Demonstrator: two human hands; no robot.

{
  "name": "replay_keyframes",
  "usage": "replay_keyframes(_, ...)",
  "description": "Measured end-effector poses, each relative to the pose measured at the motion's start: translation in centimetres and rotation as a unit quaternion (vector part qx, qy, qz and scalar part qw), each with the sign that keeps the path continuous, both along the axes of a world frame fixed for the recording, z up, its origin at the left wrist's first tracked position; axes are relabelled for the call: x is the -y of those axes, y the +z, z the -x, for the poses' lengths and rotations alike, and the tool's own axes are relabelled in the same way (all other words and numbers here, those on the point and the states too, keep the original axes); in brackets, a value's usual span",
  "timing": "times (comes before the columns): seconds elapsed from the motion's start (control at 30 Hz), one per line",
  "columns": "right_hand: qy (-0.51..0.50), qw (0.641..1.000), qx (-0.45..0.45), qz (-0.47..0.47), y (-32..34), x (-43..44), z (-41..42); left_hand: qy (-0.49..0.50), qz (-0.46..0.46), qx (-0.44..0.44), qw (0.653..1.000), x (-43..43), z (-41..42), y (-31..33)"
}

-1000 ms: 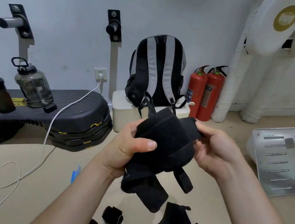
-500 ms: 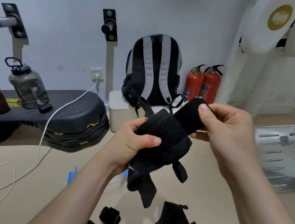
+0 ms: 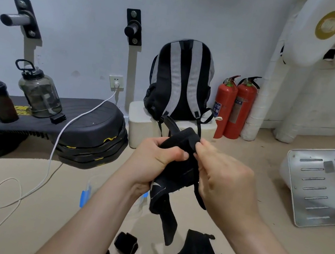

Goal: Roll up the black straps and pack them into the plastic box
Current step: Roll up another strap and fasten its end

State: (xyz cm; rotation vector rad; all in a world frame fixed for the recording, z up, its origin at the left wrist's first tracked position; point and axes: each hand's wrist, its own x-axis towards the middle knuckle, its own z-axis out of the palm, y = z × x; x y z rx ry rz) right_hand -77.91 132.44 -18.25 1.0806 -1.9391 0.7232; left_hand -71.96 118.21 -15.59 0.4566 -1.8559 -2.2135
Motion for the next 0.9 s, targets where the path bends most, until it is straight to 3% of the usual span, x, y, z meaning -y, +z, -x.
replay_keyframes(0.17, -0.109, 0.983, -0.033, -0.144, -0.6, 0.9, -2.0, 0.013, -0.016, 0.014, 1.0, -0.1, 0.0, 0.4)
replay_keyframes(0.27, -0.121, 0.974, -0.01, -0.191, -1.0, 0.8, -2.4, 0.018, -0.025, 0.024, 0.999, -0.2, -0.1, 0.4)
replay_keyframes(0.43, -0.013, 0.98, 0.063, -0.188, -0.7, 0.0, -1.4, 0.03, -0.089, 0.018, 0.995, 0.4, -0.3, 0.7)
replay_keyframes(0.63, 0.014, 0.993, 0.063, -0.095, -0.3, 0.9, -0.7, -0.015, -0.151, -0.014, 0.988, 0.6, -0.8, 1.2)
replay_keyframes(0.77, 0.036, 0.991, 0.105, -0.069, 0.6, 0.3, -0.3, -0.034, -0.094, -0.028, 0.995, 1.5, -1.2, 1.0)
replay_keyframes(0.9, 0.066, 0.97, 0.23, -0.033, 1.7, -0.2, -0.2, -0.055, -0.03, -0.01, 0.998, 2.3, -1.6, 1.0)
